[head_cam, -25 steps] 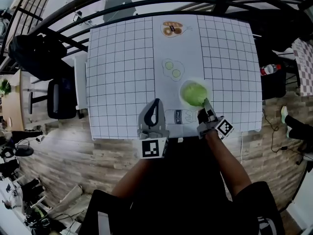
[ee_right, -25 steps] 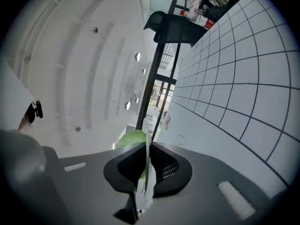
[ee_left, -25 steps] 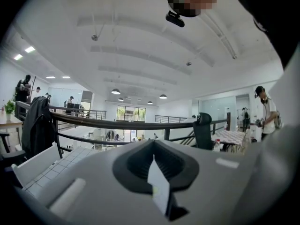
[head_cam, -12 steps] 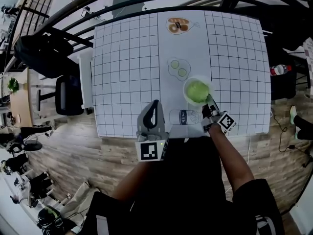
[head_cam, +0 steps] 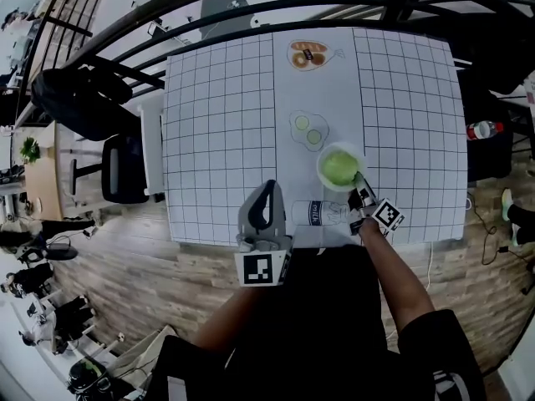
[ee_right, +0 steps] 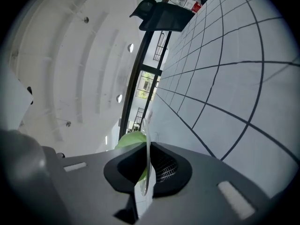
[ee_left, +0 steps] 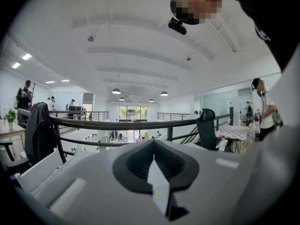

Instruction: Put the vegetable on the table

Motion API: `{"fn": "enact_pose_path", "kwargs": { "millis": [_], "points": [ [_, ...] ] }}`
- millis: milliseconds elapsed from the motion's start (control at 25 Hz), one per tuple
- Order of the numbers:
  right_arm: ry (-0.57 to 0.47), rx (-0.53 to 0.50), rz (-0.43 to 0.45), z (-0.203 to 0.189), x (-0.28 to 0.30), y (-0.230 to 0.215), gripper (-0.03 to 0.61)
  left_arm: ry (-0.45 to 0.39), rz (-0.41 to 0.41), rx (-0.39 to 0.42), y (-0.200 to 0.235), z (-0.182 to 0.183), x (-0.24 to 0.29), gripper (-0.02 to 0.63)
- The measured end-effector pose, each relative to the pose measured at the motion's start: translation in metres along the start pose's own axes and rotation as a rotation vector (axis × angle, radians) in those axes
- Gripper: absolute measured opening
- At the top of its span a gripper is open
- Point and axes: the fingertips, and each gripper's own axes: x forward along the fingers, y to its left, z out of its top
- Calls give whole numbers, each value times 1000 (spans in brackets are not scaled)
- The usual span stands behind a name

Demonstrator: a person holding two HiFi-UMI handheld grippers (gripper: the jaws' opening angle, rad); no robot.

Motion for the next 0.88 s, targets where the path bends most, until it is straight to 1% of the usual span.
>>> {"fn": "enact_pose_path", "kwargs": {
  "millis": [80, 160, 280, 360, 440, 560, 720, 880],
  "points": [
    [3, 3, -9, -1, 3, -4, 15, -24, -3, 2, -2, 5, 2, 8],
    [3, 14, -42, 0, 4, -11, 15, -42, -14, 2, -6, 4, 2, 8],
    [5, 25, -90, 2, 5, -22, 19, -43, -12, -6, -10, 1, 2, 8],
    [5, 27, -105, 4, 7, -26, 18, -56, -14, -6, -11, 4, 1, 8],
    [2, 25, -107, 7, 9, -28, 17, -60, -15, 0, -12, 4, 1, 8],
    [2, 24, -103, 12, 14, -28, 17, -38, 0, 6, -8, 1, 2, 8],
    [20, 25, -120, 11, 18, -30, 17, -30, 22, -3, -4, -1, 1, 8],
    [22, 35, -127, 9, 21, -32, 20, -67, 16, 9, -7, 2, 1, 8]
  ]
}}
